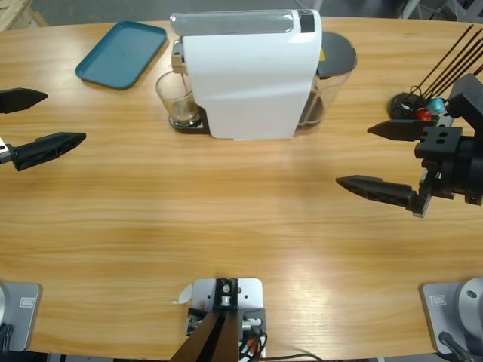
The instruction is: Pour coffee
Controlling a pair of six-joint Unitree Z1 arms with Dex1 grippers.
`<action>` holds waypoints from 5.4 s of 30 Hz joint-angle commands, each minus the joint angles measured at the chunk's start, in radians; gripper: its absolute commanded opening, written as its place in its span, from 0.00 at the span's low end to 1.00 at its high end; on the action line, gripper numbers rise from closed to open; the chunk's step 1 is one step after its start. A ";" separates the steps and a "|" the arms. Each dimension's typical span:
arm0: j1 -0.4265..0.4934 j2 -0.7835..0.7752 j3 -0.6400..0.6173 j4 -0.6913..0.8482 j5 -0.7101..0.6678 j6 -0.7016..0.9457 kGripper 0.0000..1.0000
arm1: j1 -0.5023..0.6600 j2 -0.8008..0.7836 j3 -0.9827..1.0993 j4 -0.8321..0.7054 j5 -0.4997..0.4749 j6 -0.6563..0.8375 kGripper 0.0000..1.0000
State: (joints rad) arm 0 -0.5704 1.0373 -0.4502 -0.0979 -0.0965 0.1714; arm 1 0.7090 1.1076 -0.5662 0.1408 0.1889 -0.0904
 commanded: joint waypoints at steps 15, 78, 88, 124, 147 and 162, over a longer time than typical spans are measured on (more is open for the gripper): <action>-0.014 0.026 0.039 -0.016 -0.015 0.011 1.00 | 0.008 0.035 0.032 -0.007 0.004 0.003 1.00; -0.014 0.066 0.034 -0.014 -0.006 0.007 1.00 | 0.008 0.036 0.035 -0.007 0.003 0.003 1.00; -0.014 0.105 0.022 -0.016 -0.014 -0.003 1.00 | 0.008 0.042 0.035 -0.007 0.001 0.005 1.00; -0.014 0.683 0.024 -0.616 -0.085 -0.013 0.92 | 0.008 0.026 0.036 -0.007 0.001 0.031 1.00; -0.013 0.693 -0.012 -0.621 -0.048 -0.021 0.99 | 0.007 0.032 0.035 -0.007 0.001 0.031 1.00; -0.014 0.816 -0.104 -0.620 -0.100 -0.025 1.00 | 0.008 0.029 0.034 -0.007 0.000 0.031 1.00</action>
State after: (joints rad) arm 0 -0.5736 1.7804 -0.5314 -0.7112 -0.1710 0.1467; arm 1 0.7093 1.1479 -0.5651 0.1400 0.1889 -0.0718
